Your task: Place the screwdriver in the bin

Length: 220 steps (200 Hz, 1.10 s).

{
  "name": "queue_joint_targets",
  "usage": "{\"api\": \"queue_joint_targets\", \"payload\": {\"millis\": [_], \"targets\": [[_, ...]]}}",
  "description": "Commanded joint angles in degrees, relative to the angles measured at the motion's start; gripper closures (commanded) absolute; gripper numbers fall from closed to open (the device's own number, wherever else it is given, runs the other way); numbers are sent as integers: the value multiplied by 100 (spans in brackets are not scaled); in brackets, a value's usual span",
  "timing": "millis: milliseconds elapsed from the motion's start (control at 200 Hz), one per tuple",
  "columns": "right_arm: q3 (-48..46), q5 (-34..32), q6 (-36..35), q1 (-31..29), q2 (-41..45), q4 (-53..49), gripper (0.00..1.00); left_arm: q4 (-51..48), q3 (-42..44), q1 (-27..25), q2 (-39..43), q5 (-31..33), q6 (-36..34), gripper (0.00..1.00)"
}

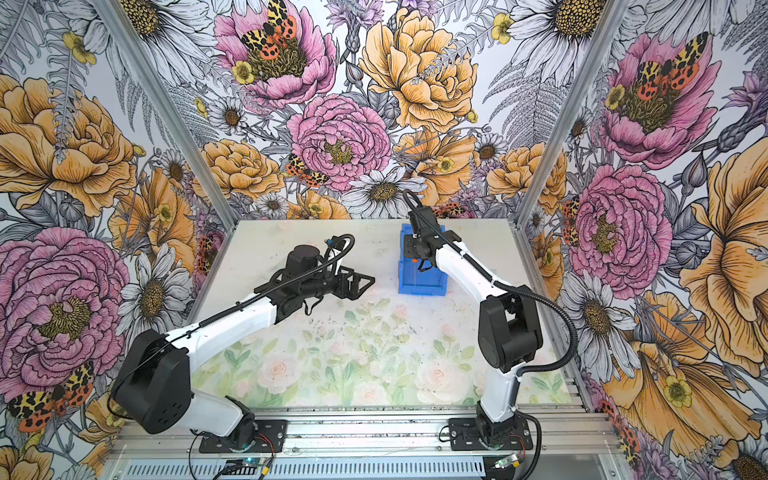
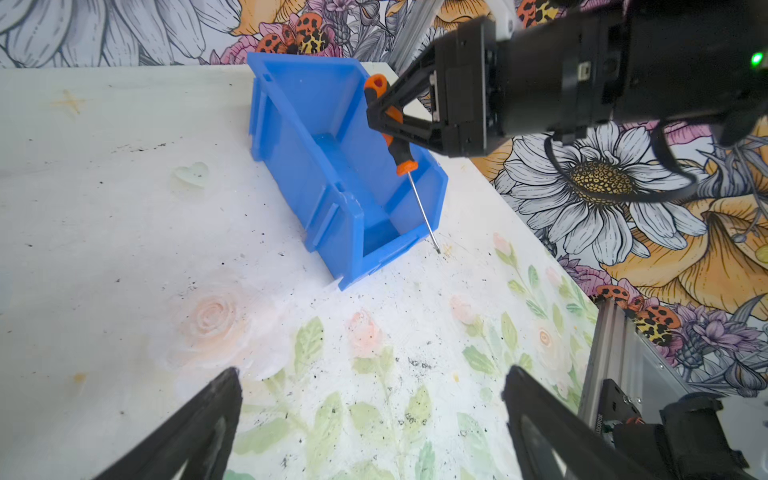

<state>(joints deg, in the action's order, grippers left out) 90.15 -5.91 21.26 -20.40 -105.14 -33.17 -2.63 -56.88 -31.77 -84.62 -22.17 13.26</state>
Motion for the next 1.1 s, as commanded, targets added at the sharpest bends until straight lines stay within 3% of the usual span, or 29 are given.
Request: {"api": "queue_joint_targets", "payload": {"millis": [0, 490, 771, 941, 1096], "targets": [[419, -129, -203, 230, -137, 47, 100, 127, -307, -92, -168, -43, -39, 1], [1573, 101, -171, 633, -1636, 64, 99, 62, -541, -58, -344, 99, 134, 1], [1611, -58, -148, 634, -1695, 65, 68, -52, -731, -49, -424, 107, 151, 1], [1567, -206, -179, 638, -1434, 91, 38, 15, -566, 19, -194, 446, 130, 1], [1444, -363, -192, 623, -1089, 91, 24, -30, -350, 259, 77, 498, 94, 2]]}}
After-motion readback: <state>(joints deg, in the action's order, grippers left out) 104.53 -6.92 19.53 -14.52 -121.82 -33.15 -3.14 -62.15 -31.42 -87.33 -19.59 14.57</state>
